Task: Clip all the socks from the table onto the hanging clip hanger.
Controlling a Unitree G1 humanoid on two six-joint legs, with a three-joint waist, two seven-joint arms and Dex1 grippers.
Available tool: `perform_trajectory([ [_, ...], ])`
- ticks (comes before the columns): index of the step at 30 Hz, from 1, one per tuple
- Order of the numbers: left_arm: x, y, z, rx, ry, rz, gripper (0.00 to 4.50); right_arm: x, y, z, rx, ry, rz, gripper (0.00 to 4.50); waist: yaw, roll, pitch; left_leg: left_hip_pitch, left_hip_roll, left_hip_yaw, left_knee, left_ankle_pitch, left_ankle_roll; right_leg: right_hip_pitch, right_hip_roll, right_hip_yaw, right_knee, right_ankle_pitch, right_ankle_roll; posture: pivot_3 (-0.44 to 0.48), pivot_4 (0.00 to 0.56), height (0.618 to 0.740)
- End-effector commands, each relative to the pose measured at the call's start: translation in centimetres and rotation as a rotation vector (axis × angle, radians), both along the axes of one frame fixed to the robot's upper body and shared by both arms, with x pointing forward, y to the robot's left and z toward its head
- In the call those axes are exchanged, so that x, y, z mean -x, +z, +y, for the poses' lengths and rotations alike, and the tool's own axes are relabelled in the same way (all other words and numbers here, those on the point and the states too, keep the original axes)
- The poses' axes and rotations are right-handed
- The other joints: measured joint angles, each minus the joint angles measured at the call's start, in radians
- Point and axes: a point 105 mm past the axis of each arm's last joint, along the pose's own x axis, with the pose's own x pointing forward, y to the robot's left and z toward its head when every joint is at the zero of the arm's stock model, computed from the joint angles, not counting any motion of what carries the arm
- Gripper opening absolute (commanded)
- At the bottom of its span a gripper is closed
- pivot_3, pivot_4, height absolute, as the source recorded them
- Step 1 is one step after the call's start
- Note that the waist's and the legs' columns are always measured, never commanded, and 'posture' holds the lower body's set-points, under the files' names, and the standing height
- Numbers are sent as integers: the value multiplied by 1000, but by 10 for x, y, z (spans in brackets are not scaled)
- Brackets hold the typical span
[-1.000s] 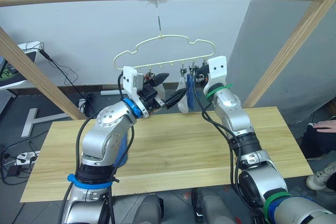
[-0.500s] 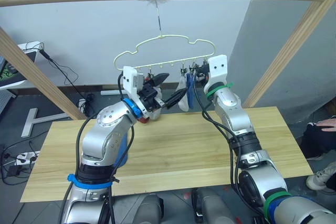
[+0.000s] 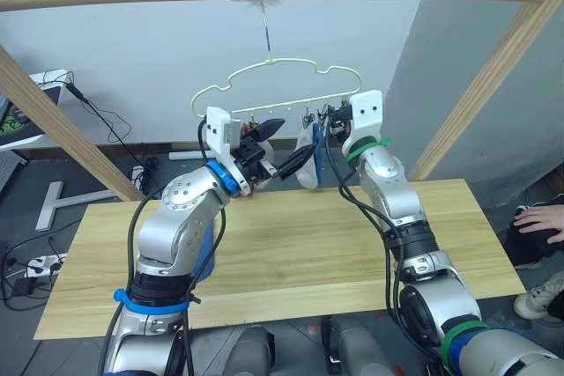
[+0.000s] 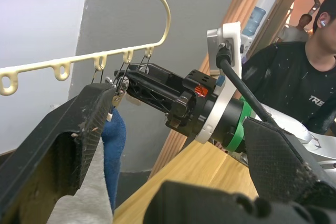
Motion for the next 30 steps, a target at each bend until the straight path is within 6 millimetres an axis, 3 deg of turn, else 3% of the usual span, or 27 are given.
perform_trajectory([
  [1, 5, 16, -1, 13, -8, -72, 4500, 0, 20, 1, -33, 9, -57, 1535, 0, 0, 0, 0, 0, 0, 0, 0, 0, 0, 0, 0, 0, 0, 0, 55, 181, 740],
  [3, 5, 16, -1, 13, -7, -72, 4500, 0, 20, 1, -33, 11, -57, 1370, 0, 0, 0, 0, 0, 0, 0, 0, 0, 0, 0, 0, 0, 0, 0, 54, 181, 740],
  [9, 4, 16, -1, 15, -4, -69, 4500, 0, 20, -1, -33, 7, -58, 34, 0, 0, 0, 0, 0, 0, 0, 0, 0, 0, 0, 0, 0, 0, 0, 53, 183, 740],
  [17, 5, 8, -1, 14, 2, -46, 4500, 1, 18, -3, -18, 19, -42, 34, 0, 0, 0, 0, 0, 0, 0, 0, 0, 0, 0, 0, 0, 0, 0, 47, 186, 740],
  [22, -3, -34, 23, -58, 130, 62, 4500, 6, 13, 0, 27, 118, 28, 34, -1, 0, 0, 0, 0, 0, 0, 0, 0, 0, 0, 0, 0, 0, 0, 47, 186, 740],
  [24, -8, -66, 45, -139, 231, 131, 4500, 10, 14, -3, 40, 151, 50, 34, 0, 0, 0, 0, 0, -1, 0, 0, 0, 0, 0, -1, 1, 0, 0, 38, 189, 740],
  [26, -15, -108, 89, -254, 423, 214, 4500, 15, 17, -6, 64, 202, 79, 34, -1, 0, 0, 1, 0, -1, 0, 0, 0, 0, 0, -1, 1, 0, 0, 34, 193, 740],
  [28, -16, -134, 121, -316, 545, 273, 4500, 21, 18, -7, 96, 248, 107, 34, -1, 0, 0, 1, 1, -2, 0, 0, 0, 0, 0, -1, 1, 0, 0, 32, 193, 740],
  [30, -18, -148, 138, -339, 610, 314, 4500, 25, 19, -7, 111, 269, 125, 34, 0, 0, 0, 0, 1, -4, 0, 0, 0, -1, 0, -2, 1, 0, 0, 32, 193, 740],
])
